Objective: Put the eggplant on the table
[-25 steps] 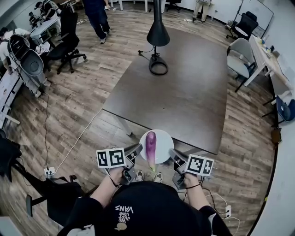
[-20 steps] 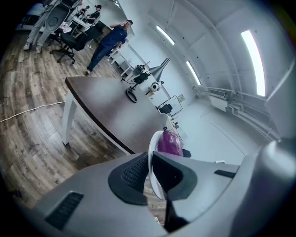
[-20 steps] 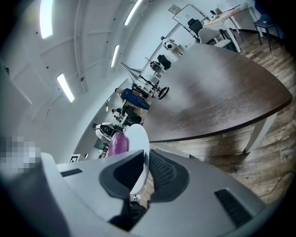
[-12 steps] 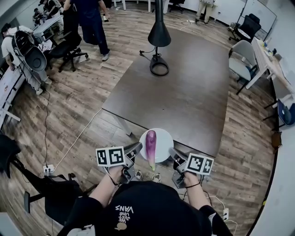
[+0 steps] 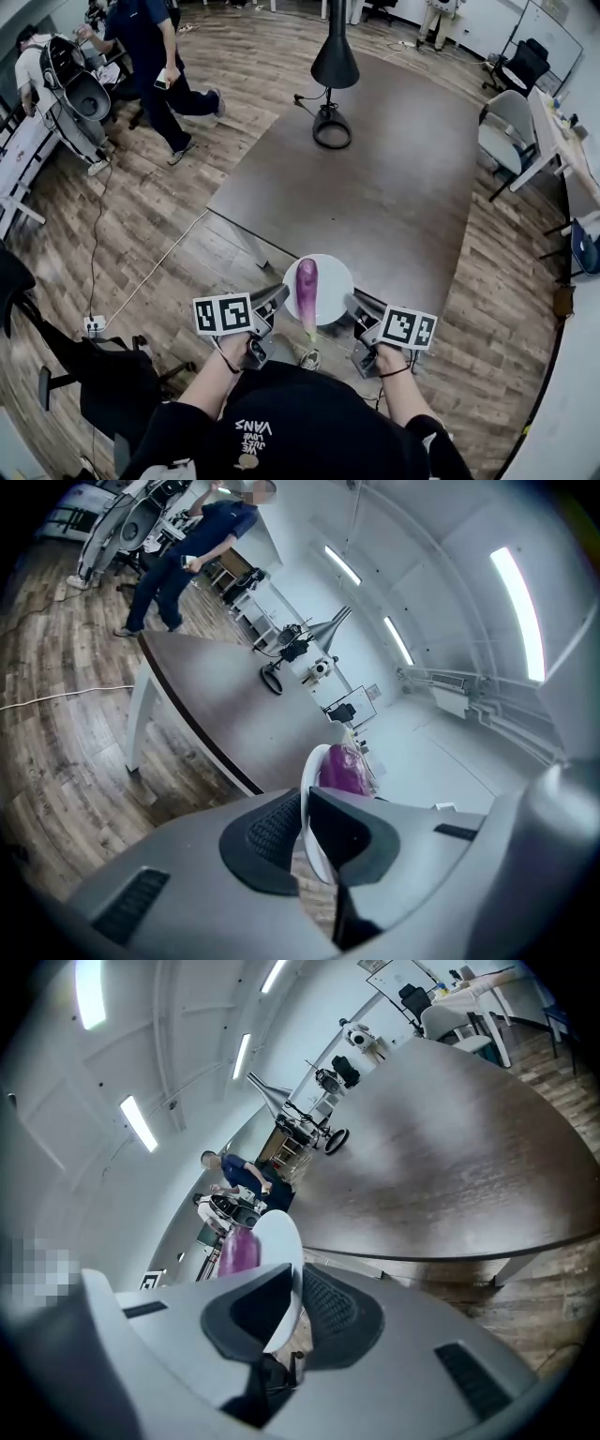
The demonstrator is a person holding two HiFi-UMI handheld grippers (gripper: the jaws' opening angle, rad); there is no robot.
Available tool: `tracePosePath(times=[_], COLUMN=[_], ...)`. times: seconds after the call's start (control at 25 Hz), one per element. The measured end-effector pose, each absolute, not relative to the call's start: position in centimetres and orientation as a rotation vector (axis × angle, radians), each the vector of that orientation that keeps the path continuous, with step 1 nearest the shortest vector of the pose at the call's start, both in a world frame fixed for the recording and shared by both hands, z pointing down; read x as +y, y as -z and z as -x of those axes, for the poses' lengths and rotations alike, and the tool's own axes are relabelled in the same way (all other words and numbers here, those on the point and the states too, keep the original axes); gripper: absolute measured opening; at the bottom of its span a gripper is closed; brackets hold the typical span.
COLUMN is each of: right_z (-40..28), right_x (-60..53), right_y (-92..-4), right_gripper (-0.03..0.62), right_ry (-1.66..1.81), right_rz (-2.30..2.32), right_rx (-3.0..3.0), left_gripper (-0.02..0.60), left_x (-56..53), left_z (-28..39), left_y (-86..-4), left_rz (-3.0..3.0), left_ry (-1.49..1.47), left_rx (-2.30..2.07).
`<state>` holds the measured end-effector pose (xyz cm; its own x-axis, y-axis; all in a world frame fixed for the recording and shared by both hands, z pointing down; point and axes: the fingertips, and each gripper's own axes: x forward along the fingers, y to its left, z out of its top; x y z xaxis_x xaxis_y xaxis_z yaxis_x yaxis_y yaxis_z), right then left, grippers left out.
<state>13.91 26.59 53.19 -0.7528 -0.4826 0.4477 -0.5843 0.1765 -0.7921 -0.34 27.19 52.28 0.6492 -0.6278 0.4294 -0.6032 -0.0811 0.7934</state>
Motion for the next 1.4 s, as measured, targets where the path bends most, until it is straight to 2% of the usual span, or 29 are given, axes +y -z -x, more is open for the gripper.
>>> tracePosePath(times=[0.4, 1.4], right_z=[-12.8, -5.2], right_x=[23.0, 10.2], right_y=[-53.5, -52.9], right_gripper=[0.04, 0.04], right_ry=[-1.665, -1.683], right_rz=[-1.075, -1.289], right_rx=[-2.32, -2.323], left_gripper=[0.037, 0.037], left_x=[23.3, 8.5], left_z=[1.4, 9.0], left_y=[-52.5, -51.8], left_rz=[-1.746, -1.843], left_ry=[0.018, -0.071], left_rx=[-0.996, -0.871])
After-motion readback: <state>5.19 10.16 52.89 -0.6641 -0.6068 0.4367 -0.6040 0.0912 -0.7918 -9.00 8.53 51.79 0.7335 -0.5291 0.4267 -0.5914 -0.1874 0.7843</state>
